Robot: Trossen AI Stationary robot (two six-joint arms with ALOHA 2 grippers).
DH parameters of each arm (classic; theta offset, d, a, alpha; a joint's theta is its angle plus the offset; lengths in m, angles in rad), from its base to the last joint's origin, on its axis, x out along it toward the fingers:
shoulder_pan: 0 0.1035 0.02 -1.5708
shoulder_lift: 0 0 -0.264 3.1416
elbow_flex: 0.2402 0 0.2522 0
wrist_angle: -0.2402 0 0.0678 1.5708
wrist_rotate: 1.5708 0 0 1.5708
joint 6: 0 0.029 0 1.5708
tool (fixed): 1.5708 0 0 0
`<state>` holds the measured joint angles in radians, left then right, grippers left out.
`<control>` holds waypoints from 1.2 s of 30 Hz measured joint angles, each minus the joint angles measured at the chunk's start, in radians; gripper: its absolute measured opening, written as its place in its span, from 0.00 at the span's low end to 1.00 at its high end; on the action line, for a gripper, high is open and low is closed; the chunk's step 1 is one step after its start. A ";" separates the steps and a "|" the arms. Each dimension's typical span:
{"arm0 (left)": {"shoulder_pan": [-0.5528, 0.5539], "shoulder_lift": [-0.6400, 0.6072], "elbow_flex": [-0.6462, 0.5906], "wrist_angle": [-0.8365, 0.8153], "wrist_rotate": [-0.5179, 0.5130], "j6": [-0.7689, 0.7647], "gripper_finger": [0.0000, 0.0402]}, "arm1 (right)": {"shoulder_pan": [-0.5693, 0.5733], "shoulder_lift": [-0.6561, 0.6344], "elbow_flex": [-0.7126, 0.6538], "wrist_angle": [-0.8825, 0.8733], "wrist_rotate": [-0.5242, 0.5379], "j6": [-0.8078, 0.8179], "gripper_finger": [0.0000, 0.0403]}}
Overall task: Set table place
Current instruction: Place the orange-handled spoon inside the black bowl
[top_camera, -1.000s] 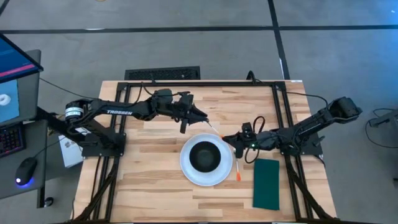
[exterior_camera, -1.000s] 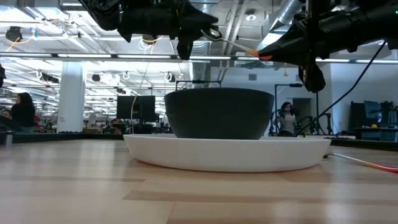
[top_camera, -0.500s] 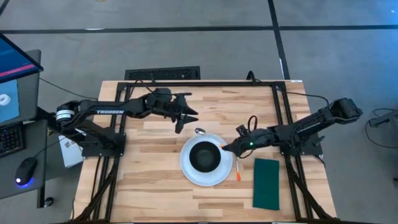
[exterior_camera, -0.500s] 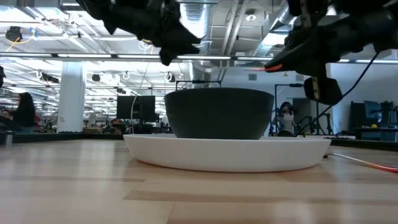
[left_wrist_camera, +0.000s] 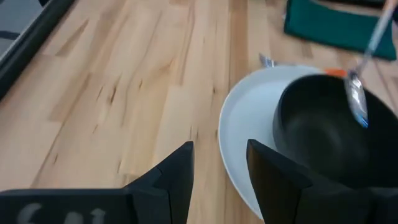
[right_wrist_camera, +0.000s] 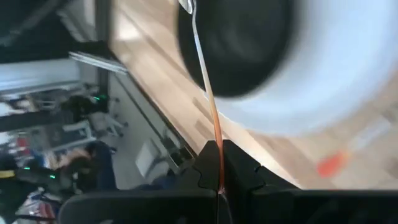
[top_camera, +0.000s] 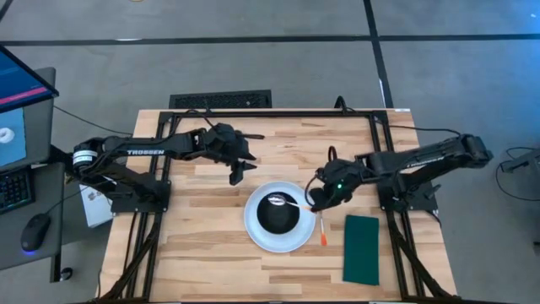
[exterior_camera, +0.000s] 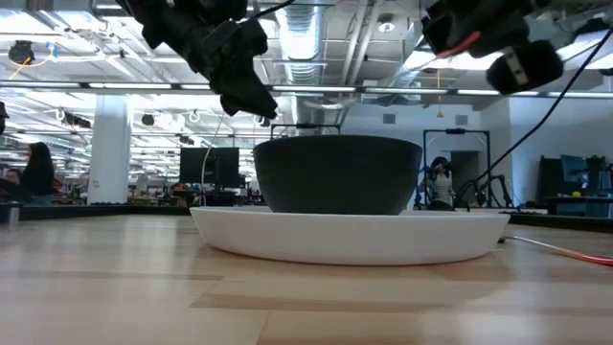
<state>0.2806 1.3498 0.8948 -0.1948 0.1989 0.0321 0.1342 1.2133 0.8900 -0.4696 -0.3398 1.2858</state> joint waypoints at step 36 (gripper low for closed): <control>0.000 0.000 0.000 -0.230 -0.008 0.080 0.34 | -0.102 0.256 0.074 -0.005 -0.344 0.135 0.07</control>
<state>0.2802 1.3499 0.8948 -0.4252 0.1913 0.1125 0.0319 1.4690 0.9643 -0.4744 -0.6835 1.4208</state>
